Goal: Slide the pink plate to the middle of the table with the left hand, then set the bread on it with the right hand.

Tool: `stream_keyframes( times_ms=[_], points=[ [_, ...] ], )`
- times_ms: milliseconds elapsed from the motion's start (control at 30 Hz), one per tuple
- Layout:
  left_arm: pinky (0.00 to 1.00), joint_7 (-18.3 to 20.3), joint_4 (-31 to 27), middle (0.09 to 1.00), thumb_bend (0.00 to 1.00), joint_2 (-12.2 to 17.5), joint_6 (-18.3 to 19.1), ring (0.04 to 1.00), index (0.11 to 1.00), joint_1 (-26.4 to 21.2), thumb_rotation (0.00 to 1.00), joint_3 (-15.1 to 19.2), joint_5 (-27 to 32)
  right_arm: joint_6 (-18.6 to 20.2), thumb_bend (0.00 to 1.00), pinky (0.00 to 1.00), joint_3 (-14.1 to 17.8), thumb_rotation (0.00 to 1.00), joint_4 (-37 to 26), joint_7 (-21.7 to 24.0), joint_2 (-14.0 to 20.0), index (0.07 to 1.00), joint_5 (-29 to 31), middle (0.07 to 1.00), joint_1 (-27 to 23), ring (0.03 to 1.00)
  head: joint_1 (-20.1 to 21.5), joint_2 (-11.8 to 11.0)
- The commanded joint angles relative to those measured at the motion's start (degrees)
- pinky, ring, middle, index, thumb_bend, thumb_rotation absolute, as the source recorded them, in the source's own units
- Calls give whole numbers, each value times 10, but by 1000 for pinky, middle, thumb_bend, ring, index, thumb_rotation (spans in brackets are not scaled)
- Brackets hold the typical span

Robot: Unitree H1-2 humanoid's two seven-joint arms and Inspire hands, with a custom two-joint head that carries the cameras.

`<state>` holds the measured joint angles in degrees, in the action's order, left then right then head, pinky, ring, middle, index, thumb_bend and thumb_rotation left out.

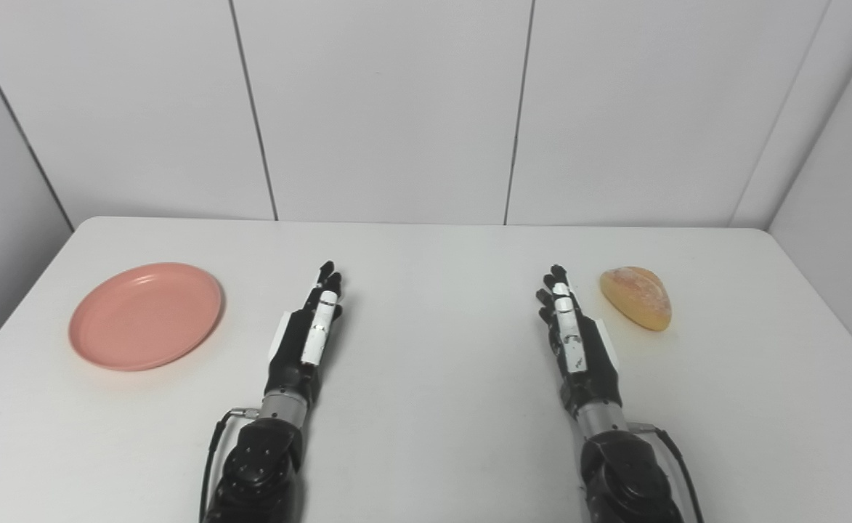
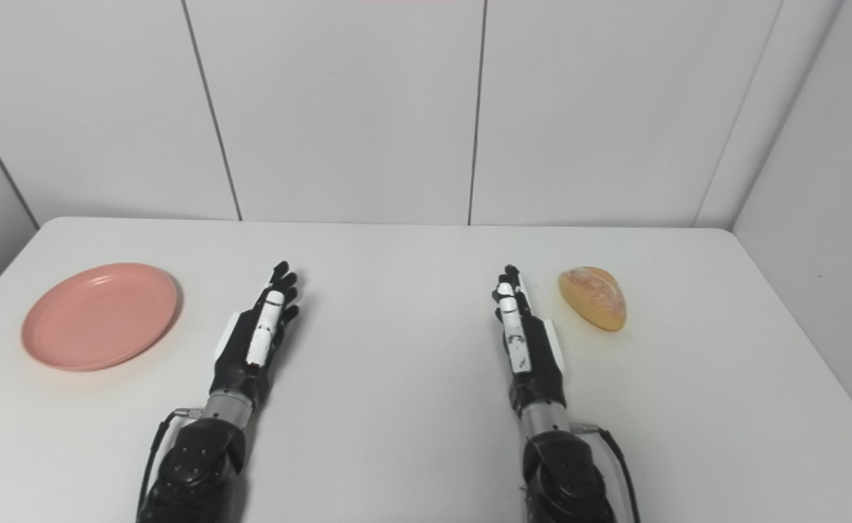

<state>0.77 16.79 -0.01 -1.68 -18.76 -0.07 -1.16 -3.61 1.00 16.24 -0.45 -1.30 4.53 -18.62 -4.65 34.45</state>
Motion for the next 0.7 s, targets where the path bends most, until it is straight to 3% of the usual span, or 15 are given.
stream_keyframes(
  times_ms=[0,200,400,667],
  points=[
    [980,-9,-6,968,529,-7,-23,981,955,-16,1000,-6,-8,-40,498,990,6,987,-12,17,12,999,9,985,-15,968,-23,-6],
    [983,-14,37,973,516,-31,-69,986,957,-29,1000,-3,6,-33,517,999,21,915,-5,31,29,988,30,976,-12,962,-93,-27],
    [998,-16,64,988,566,-37,-89,999,973,-38,1000,-5,2,-38,573,1000,21,923,10,56,47,997,39,996,-13,991,-115,-38],
    [999,-28,68,988,566,-42,-94,999,970,-43,1000,-3,-3,-39,562,1000,27,898,15,64,53,991,46,998,-10,997,-128,-46]
  ],
)
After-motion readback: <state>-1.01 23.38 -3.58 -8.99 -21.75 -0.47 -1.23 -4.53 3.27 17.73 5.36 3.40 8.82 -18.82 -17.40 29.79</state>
